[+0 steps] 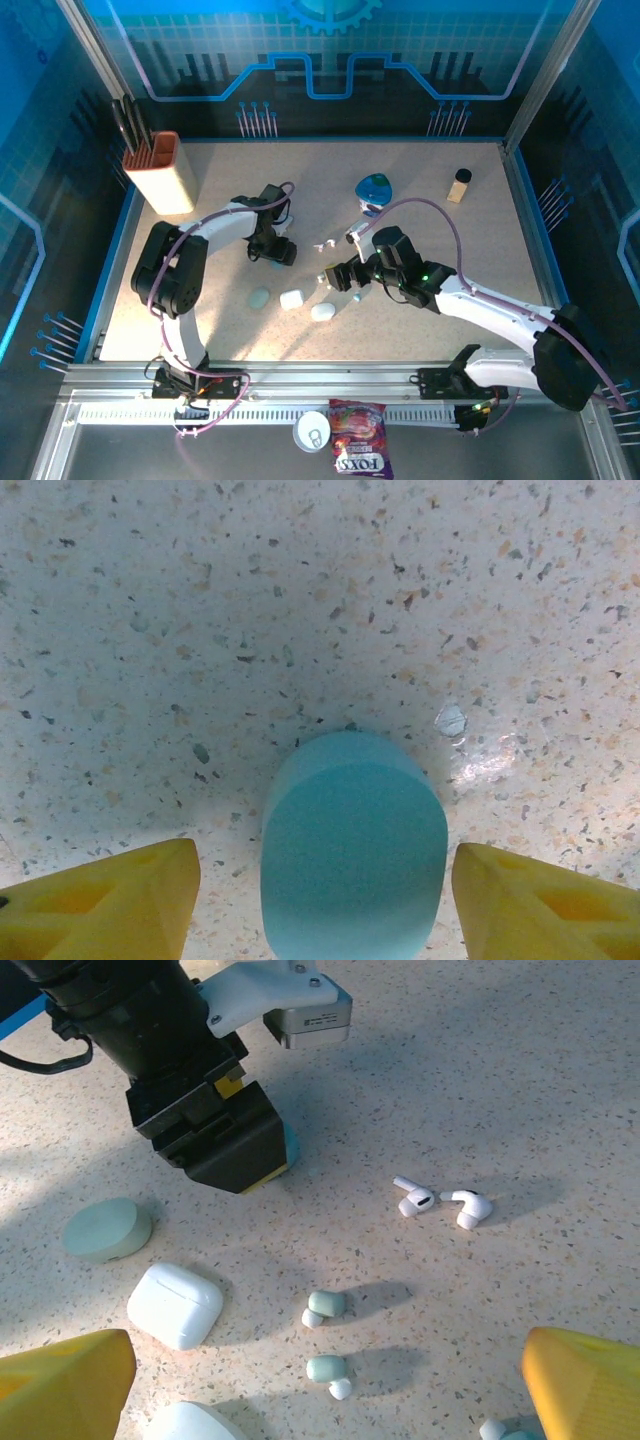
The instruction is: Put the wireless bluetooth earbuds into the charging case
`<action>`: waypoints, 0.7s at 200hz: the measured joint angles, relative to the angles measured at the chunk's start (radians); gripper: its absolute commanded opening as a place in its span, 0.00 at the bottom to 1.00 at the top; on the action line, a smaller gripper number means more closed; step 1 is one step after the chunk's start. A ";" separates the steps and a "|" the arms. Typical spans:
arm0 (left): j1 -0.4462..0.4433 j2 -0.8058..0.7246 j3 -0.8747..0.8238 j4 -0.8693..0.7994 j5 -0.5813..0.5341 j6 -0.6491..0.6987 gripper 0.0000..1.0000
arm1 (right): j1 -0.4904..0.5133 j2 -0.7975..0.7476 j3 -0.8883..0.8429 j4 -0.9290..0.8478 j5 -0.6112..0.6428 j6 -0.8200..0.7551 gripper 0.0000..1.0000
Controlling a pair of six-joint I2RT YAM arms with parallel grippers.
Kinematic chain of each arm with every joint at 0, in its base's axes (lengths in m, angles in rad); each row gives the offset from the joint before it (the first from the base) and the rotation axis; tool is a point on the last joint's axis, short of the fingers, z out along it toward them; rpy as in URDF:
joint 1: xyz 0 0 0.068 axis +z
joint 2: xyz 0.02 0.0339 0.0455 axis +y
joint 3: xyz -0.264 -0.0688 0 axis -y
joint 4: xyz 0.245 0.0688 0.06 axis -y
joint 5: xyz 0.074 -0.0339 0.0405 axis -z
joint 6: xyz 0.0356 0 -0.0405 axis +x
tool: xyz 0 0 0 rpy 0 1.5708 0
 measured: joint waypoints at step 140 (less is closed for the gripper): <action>-0.020 0.001 0.000 0.005 0.000 0.017 0.36 | -0.131 -0.064 0.037 -0.140 0.060 0.117 1.00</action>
